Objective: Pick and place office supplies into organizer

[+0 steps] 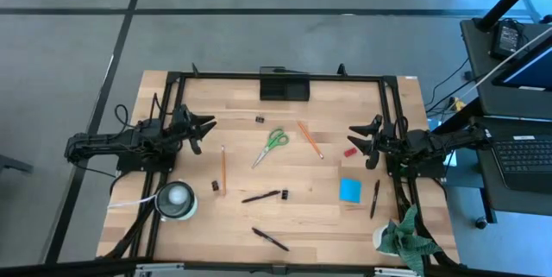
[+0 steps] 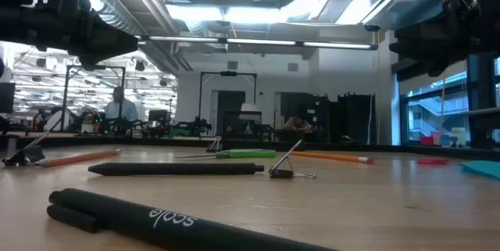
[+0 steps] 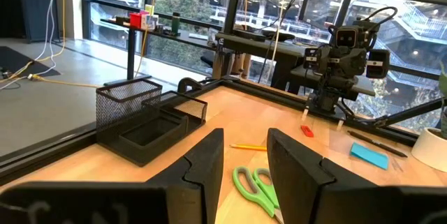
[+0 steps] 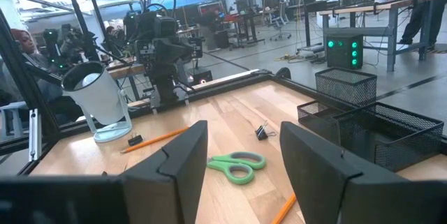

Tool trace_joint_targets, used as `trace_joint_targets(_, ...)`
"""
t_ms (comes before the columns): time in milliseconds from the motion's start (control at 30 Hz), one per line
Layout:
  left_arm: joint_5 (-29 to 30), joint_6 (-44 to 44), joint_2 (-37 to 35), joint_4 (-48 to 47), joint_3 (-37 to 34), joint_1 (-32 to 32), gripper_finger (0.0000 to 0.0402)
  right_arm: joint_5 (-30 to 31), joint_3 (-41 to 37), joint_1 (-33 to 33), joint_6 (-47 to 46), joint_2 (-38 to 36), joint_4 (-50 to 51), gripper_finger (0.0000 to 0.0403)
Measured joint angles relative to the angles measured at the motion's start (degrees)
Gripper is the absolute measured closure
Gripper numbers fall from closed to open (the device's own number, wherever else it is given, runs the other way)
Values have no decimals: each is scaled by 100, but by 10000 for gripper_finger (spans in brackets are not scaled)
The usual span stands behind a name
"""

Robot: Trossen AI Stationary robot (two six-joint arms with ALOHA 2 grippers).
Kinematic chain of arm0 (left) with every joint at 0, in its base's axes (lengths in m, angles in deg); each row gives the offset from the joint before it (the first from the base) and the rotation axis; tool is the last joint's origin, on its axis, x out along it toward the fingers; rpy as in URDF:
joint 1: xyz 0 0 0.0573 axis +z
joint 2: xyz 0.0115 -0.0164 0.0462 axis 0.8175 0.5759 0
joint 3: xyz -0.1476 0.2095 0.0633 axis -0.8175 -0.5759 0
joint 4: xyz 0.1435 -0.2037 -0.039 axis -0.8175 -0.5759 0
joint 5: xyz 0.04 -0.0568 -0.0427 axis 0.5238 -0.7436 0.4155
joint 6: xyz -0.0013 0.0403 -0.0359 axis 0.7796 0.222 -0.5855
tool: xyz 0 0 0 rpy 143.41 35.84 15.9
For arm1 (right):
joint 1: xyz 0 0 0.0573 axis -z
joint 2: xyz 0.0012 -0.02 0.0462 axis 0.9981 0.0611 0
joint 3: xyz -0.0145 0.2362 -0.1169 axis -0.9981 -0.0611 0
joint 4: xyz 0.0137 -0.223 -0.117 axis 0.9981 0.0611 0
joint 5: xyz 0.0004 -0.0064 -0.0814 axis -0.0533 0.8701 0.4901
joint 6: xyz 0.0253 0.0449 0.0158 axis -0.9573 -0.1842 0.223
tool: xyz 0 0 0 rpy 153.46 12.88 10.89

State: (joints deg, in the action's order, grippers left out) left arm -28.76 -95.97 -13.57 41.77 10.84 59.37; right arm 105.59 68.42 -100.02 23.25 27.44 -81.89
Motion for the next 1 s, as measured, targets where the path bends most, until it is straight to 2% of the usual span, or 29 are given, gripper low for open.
trace_joint_targets(400,2,0,0,0,0,2,296,0,0,0,0,0,0,221)
trace_joint_targets(567,0,-2,-1,0,0,2,296,14,0,11,607,-4,-155,221)
trace_joint_targets(1000,2,-2,-2,0,0,2,296,4,0,11,423,-2,-101,221)
